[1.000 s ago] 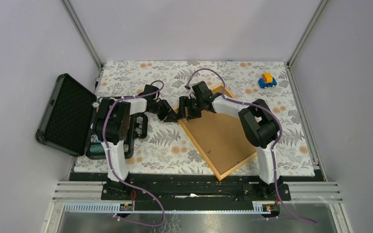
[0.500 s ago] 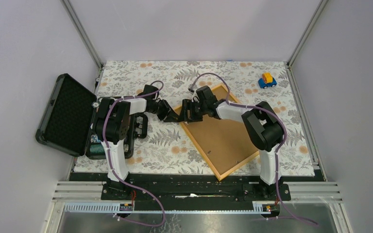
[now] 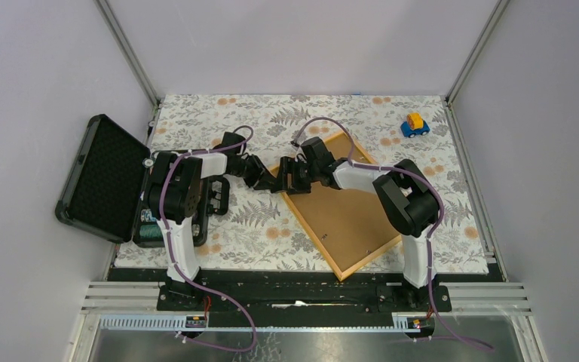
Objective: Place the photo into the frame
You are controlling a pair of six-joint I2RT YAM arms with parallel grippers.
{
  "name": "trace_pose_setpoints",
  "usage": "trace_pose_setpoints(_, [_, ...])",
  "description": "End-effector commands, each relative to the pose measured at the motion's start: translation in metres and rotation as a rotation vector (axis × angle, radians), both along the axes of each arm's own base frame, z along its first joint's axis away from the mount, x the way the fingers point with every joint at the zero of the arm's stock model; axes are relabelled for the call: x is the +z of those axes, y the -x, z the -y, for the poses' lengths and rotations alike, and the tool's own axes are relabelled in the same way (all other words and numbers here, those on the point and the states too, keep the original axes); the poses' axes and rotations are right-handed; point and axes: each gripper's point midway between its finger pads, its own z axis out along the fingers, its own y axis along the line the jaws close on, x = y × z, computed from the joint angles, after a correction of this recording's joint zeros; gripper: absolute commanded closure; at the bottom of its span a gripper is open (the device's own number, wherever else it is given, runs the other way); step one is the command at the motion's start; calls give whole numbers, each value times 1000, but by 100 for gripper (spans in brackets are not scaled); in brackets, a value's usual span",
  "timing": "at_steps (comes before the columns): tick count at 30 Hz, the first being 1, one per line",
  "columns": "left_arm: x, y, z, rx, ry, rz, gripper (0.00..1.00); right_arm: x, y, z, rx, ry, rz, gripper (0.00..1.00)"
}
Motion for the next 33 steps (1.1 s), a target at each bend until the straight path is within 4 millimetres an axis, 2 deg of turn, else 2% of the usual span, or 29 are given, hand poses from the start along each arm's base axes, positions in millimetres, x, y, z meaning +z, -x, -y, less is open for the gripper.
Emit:
trace_pose_setpoints(1, [-41, -1, -18, 48, -125, -5, 100, -22, 16, -11, 5, 39, -38, 24])
trace_pose_setpoints(4, [-38, -3, -17, 32, -120, 14, 100, -25, 10, -15, 22, 50, -29, 23])
trace_pose_setpoints(7, [-26, -6, -9, -1, -52, 64, 98, -6, 4, -6, 42, 58, 28, 20])
trace_pose_setpoints(8, [-20, -8, -7, -4, -30, 96, 91, 12, 0, 0, 30, 52, 70, 18])
trace_pose_setpoints(11, [0, -19, -9, 0, -22, 188, 65, 43, -4, 28, -1, 65, 127, 15])
trace_pose_setpoints(13, [7, -23, -15, -6, -60, 227, 56, 61, -4, 49, -29, 77, 147, 13])
trace_pose_setpoints(15, [15, -24, -18, -2, -78, 266, 53, 70, 0, 70, -54, 97, 176, 12])
trace_pose_setpoints(17, [26, -23, -19, 7, -75, 301, 47, 69, 7, 92, -85, 147, 213, 10])
trace_pose_setpoints(20, [30, -9, -18, 26, -58, 295, 33, 58, 21, 124, -131, 210, 208, 10])
trace_pose_setpoints(24, [38, 17, -4, 33, -16, 268, 22, 60, 40, 141, -151, 217, 218, 9])
trace_pose_setpoints(29, [45, 52, 24, 6, -4, 250, 20, 55, 62, 149, -128, 208, 188, 9])
trace_pose_setpoints(33, [32, 79, 47, -24, 4, 212, 27, 45, 79, 150, -74, 201, 158, 9])
